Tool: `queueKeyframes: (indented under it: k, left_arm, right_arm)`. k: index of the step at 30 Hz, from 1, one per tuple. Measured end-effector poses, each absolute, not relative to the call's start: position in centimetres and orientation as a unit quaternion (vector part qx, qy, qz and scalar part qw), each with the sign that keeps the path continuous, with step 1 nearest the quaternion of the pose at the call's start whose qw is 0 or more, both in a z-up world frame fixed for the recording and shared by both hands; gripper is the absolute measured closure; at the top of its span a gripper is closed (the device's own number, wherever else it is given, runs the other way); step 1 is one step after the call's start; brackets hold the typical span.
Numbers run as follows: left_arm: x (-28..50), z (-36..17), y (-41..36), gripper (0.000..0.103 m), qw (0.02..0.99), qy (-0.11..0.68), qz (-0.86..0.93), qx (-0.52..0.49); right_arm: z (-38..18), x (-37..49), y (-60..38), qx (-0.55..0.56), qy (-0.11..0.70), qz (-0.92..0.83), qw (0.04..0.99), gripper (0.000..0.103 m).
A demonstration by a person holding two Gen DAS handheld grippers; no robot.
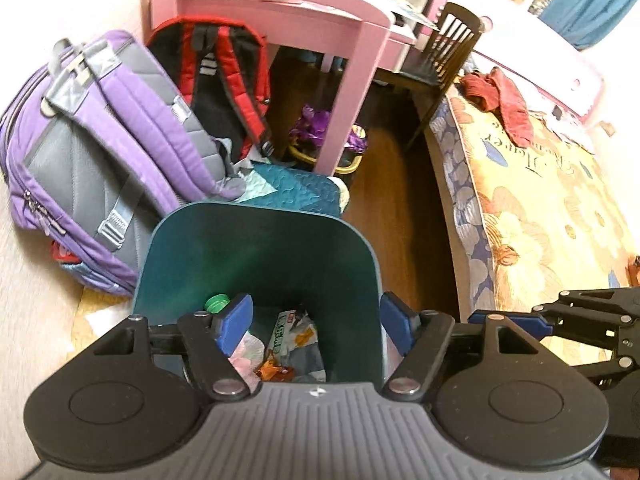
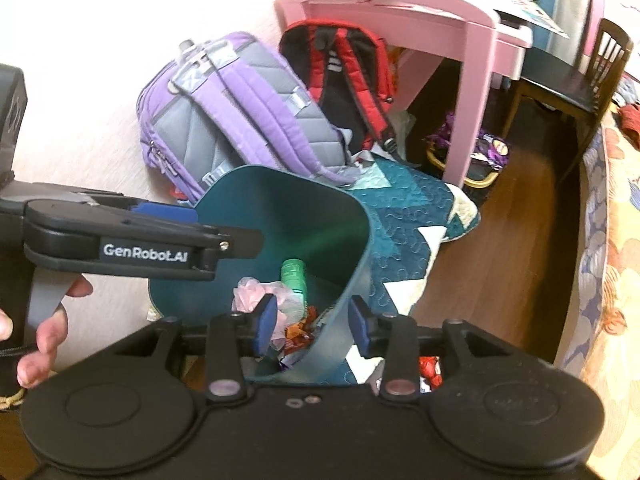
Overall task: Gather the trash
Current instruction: 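Move both open tools back down toward the trash on the floor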
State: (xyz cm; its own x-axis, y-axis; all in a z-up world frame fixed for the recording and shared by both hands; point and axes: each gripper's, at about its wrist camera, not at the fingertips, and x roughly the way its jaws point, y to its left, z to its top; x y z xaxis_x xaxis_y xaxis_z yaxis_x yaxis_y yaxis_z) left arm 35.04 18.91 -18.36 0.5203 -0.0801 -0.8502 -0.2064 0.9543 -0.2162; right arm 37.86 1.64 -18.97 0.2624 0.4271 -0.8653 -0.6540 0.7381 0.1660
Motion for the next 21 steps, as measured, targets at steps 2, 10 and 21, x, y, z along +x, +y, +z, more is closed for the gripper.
queueKeyframes:
  k: [2, 10, 21]
  left_arm:
    - [34.7, -18.0, 18.0, 0.031, 0.863, 0.485, 0.032, -0.14]
    - [34.4, -17.4, 14.3, 0.025, 0.869, 0.475, 0.007, -0.136]
    - [36.3, -19.9, 7.5, 0.012, 0.868, 0.474, -0.006, -0.144]
  right_arm:
    - [-18.7, 37.6, 0.4, -0.107, 0.499, 0.336, 0.792, 0.059]
    - [-18.3, 36.9, -5.8, -0.079, 0.494, 0.304, 0.811, 0.044]
    - [-21.5, 38.7, -16.4, -0.059, 0.511, 0.255, 0.819, 0.025]
